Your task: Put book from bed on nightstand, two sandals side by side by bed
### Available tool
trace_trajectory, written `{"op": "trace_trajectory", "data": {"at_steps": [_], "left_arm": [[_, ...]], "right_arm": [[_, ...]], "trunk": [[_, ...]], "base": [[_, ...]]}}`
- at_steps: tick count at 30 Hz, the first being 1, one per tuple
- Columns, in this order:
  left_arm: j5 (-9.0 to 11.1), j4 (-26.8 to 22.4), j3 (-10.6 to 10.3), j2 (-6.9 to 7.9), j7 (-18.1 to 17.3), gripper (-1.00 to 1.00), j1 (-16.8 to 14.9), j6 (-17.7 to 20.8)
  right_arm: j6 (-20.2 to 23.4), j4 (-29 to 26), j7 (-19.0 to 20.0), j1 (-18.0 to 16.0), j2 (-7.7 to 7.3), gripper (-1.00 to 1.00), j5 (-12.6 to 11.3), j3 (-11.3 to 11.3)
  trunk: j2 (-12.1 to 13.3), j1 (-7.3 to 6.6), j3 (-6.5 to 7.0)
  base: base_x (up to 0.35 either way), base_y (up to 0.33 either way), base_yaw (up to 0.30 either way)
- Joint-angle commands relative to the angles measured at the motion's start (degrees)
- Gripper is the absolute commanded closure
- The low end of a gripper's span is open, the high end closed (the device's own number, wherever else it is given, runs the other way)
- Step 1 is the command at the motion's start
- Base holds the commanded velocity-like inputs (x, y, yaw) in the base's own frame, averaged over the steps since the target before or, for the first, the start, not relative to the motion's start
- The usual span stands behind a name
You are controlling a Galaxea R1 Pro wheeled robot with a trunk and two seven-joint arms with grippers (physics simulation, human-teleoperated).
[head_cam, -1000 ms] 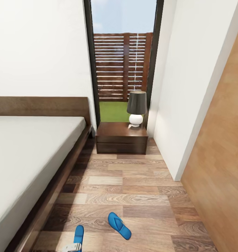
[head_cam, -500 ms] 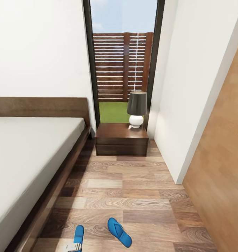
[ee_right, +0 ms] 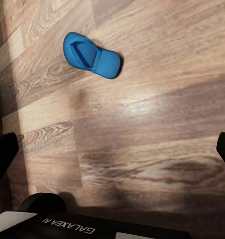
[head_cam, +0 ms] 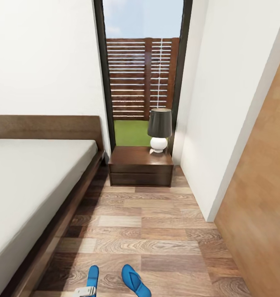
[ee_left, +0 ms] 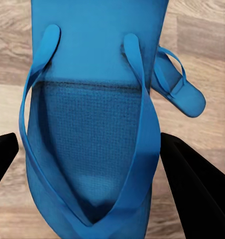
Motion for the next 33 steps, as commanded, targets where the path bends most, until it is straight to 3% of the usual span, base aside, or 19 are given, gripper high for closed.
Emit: {"op": "trace_trajectory", "data": {"at_steps": [1, 7, 33], "left_arm": [[-0.14, 0.07, 0.35, 0.00, -0.26, 1.00, -0.05, -0.14], [-0.14, 0.07, 0.35, 0.02, -0.26, 1.00, -0.03, -0.14], [-0.19, 0.07, 0.35, -0.80, -0.17, 1.00, -0.06, -0.14]], "right_arm": [[0.61, 0.01, 0.25, -0.03, 0.01, -1.00, -0.45, -0.21], [0.66, 0.04, 0.27, -0.04, 0.01, -1.00, -0.45, -0.23], [0.62, 0.04, 0.26, -0.05, 0.01, -1.00, -0.45, -0.29]], "trunk": [[-0.02, -0.01, -0.05], [-0.02, -0.01, -0.05], [-0.02, -0.01, -0.05]], "base": [[0.017, -0.014, 0.000], [0.005, -0.004, 0.148], [0.055, -0.051, 0.284]]}}
